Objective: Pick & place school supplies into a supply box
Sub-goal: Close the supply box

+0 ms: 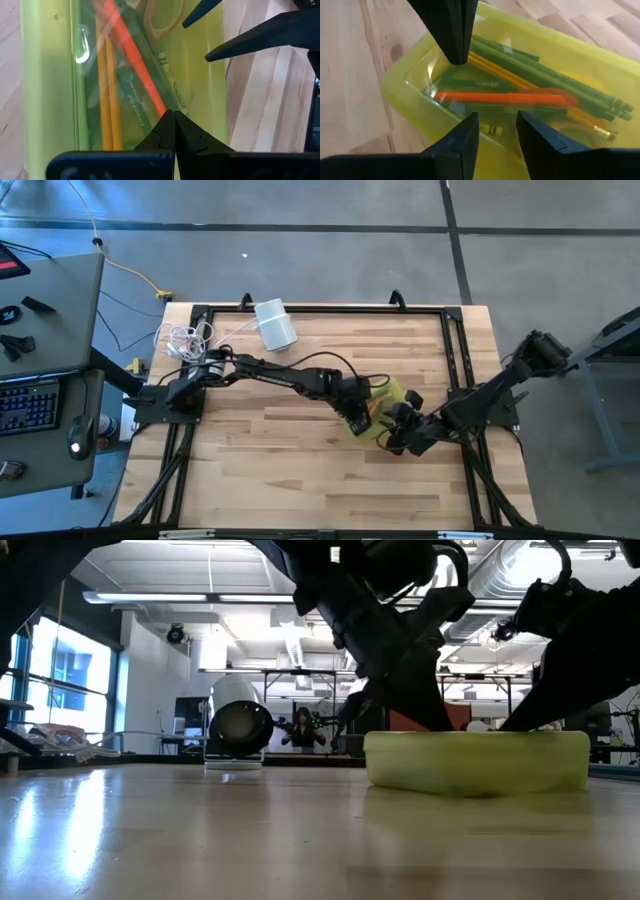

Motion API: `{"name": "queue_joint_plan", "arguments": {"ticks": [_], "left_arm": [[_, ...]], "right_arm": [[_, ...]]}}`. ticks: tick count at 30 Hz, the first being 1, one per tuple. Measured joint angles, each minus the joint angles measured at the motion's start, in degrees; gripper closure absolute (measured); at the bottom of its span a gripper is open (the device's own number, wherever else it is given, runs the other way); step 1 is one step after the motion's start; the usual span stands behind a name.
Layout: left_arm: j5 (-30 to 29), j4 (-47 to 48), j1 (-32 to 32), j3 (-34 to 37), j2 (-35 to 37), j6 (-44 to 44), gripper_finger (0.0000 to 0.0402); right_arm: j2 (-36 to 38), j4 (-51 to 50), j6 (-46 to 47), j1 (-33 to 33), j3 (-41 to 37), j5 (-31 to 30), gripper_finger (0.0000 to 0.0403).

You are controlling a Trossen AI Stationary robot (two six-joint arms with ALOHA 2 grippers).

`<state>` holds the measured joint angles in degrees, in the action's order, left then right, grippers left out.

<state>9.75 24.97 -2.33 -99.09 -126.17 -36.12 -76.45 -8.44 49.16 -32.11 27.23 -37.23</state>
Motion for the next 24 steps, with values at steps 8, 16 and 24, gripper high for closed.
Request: {"name": "queue_joint_plan", "arguments": {"ticks": [8,16,24], "left_arm": [[0.35,-0.96,0.05,0.13,0.26,1.13,0.0373],[0.61,-0.32,0.07,-0.32,1.04,1.51,0.0373],[-0.09,-1.03,0.07,-5.49,1.20,4.96,0.0373]], "right_arm": [[-1.19,1.04,1.81,0.24,0.03,0.89,0.0281],[6.90,-1.48,1.22,0.19,-0.18,3.26,0.0281],[7.98,-12.22,10.52,0.19,-0.13,2.07,0.0281]]}}
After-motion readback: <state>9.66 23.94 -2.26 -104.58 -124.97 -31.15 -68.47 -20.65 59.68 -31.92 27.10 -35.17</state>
